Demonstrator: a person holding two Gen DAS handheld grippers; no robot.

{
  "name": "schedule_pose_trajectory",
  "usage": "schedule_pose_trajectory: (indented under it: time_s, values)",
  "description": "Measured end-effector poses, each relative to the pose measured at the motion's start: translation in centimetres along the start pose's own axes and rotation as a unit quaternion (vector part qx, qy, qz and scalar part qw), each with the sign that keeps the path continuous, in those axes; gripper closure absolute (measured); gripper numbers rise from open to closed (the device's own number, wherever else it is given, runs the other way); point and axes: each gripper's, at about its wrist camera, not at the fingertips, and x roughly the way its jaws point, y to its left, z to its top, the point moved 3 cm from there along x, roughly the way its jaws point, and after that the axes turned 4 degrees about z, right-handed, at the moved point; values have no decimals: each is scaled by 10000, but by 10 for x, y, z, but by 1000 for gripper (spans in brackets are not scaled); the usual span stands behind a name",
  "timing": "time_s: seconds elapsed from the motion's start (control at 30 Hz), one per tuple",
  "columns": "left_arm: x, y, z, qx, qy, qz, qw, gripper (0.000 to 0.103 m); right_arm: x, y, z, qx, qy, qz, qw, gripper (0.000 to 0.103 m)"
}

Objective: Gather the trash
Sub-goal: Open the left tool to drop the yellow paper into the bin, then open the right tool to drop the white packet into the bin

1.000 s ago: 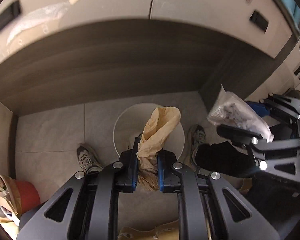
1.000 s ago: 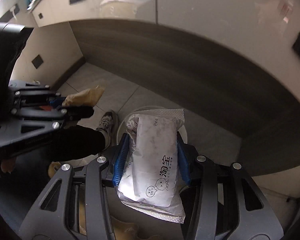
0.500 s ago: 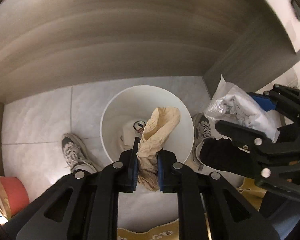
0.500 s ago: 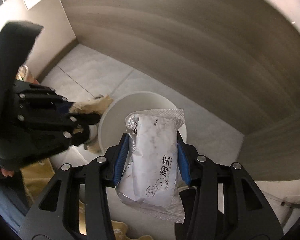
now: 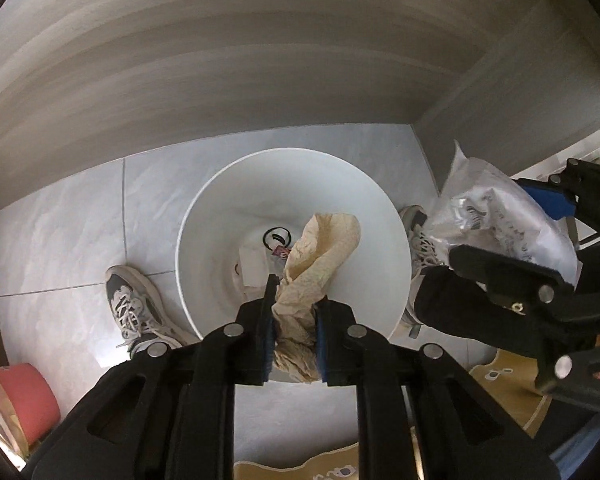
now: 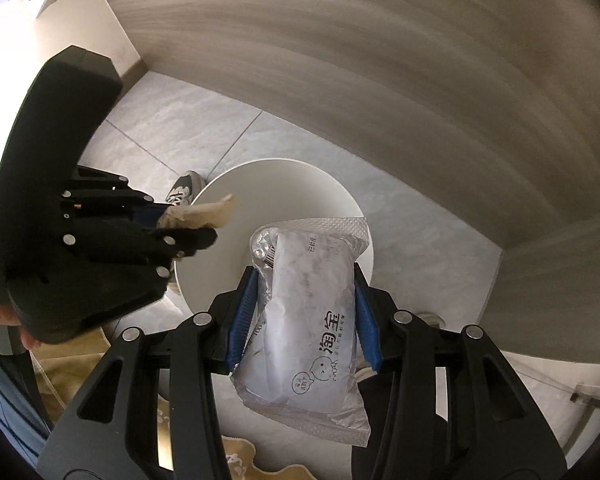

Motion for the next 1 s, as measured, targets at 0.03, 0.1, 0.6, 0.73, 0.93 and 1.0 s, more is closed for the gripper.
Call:
schedule_pose_trajectory:
  time_s: [0.03, 0.1, 0.6, 0.73, 0.93, 1.0]
  values:
    - [0, 0, 1, -2, -16, 21, 10000, 85, 2, 0, 1, -3, 21, 12, 10000, 60]
    - [0, 0, 3, -61, -32, 38, 10000, 65, 5, 1, 3, -28, 52, 12, 10000, 60]
    - [-24, 41, 19, -827, -421, 590, 9939, 8, 32, 11, 6, -100, 381, 37, 9992, 60]
    - [-17, 47, 19, -924, -410, 609, 9930, 7, 47, 12, 5, -60, 558, 116, 9984, 59]
    - [-16, 49, 19, -924, -363, 583, 9933, 6, 53, 15, 6, -24, 481, 74, 9988, 5]
    - [-17, 52, 19, -947, -365, 560, 9933, 6, 51, 16, 6, -46, 436, -21, 9990, 5]
